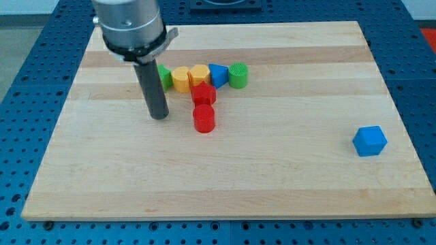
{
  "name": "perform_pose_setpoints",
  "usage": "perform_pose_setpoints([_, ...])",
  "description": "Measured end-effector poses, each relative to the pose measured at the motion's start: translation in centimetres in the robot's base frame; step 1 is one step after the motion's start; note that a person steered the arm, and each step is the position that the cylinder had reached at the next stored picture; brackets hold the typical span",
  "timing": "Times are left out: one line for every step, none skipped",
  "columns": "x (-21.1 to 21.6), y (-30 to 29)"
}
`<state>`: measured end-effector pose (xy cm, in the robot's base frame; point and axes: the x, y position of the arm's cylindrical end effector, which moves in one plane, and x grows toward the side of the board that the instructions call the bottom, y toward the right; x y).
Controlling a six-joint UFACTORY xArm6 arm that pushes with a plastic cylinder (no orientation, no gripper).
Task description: Push the red circle diagonal bottom right to the green circle
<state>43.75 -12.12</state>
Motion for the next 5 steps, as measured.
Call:
perform_pose_setpoints([0.0, 0.0])
perform_pose_setpoints([3.7, 0.0])
perform_pose_setpoints([5.0, 0.0])
perform_pose_setpoints([4.7, 0.1])
perform_pose_setpoints([3.4, 4.7])
